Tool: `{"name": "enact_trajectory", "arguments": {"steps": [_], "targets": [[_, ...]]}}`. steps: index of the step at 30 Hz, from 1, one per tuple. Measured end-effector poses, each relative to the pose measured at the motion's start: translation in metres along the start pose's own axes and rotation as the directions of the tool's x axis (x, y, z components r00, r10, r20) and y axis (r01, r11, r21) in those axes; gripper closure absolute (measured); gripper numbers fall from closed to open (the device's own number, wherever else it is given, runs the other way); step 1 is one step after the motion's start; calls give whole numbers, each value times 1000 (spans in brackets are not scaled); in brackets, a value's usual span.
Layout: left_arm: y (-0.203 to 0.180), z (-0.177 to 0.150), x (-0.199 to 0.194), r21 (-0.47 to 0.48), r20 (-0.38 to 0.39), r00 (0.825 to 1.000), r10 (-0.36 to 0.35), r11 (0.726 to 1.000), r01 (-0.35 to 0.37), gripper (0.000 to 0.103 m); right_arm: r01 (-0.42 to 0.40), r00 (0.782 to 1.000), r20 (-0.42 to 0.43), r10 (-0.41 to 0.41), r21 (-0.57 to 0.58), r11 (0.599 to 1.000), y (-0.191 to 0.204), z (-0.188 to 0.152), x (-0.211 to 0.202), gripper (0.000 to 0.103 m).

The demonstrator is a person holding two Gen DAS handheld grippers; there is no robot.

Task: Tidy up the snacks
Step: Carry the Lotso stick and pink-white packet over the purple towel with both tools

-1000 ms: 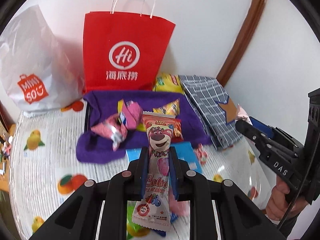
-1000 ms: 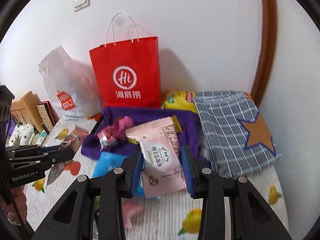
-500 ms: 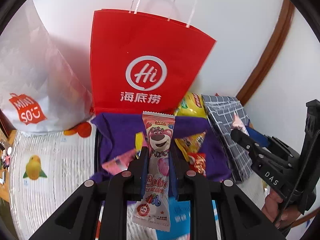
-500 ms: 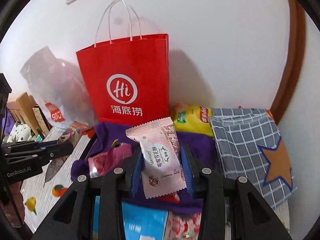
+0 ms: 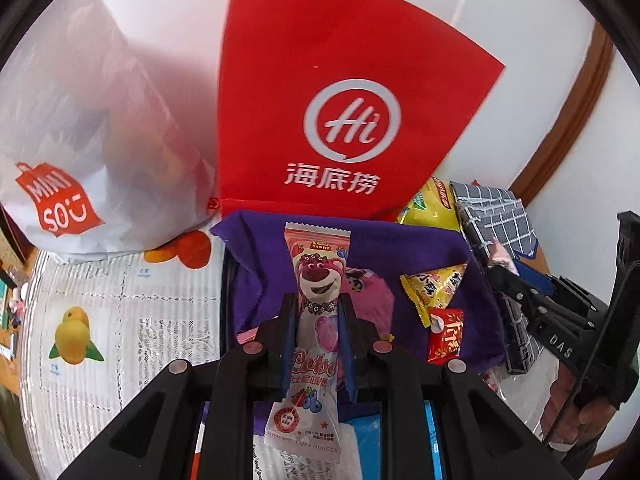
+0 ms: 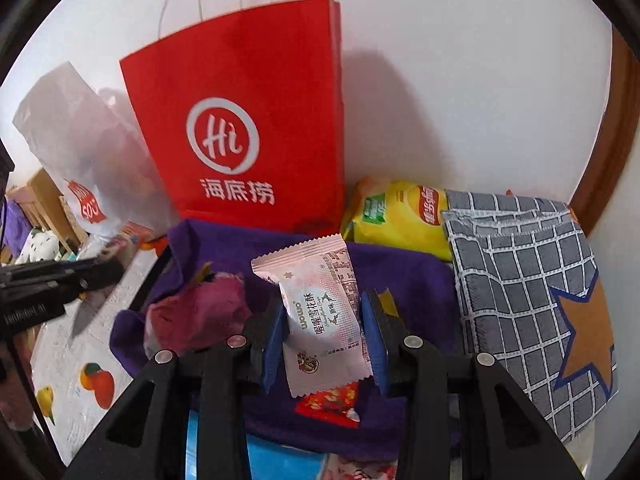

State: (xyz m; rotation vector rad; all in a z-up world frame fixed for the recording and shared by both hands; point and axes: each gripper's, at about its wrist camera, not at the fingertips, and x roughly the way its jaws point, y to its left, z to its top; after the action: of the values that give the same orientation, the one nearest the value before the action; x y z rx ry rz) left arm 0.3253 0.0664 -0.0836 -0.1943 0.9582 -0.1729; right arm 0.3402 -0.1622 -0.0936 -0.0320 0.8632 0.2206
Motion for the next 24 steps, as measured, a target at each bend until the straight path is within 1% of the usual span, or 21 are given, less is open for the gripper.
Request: {"name": "enact_trajectory", "arguments": {"steps": [3,7,10,12,15,19,24], "targets": [[6,1,1,-27,-2,1000,0,1000,0,84,-4,1000,-5,4,19,1000,-8,1,1,66],[7,0,3,-25,-6,1000,4,1000,-5,84,-10,1000,-12,10,17,1000,-9,0,3,66],[4,-2,9,-21,-25,1000,1,1000,-1,84,-16,999,-39,15,-15,1000,-2,-3,9,66],[0,-3,13,-17,-39,999,-5,1000,4,84,-9,997,-78,6,-43,999,3,-5,19,66],[-6,-5,19,5,-58,998,-4,1000,4,84,-10,991,-137,4,-42,999,4,-10,34,66],[-8,-6,23,12,-71,997,-2,1000,3,84,31,988,-148,-43,-80,996,5,-13,38,66],[-8,-7,29,10,-93,996,2,1000,-2,84,30,984,-174,-44,-81,996,-1,-16,44,66]]}}
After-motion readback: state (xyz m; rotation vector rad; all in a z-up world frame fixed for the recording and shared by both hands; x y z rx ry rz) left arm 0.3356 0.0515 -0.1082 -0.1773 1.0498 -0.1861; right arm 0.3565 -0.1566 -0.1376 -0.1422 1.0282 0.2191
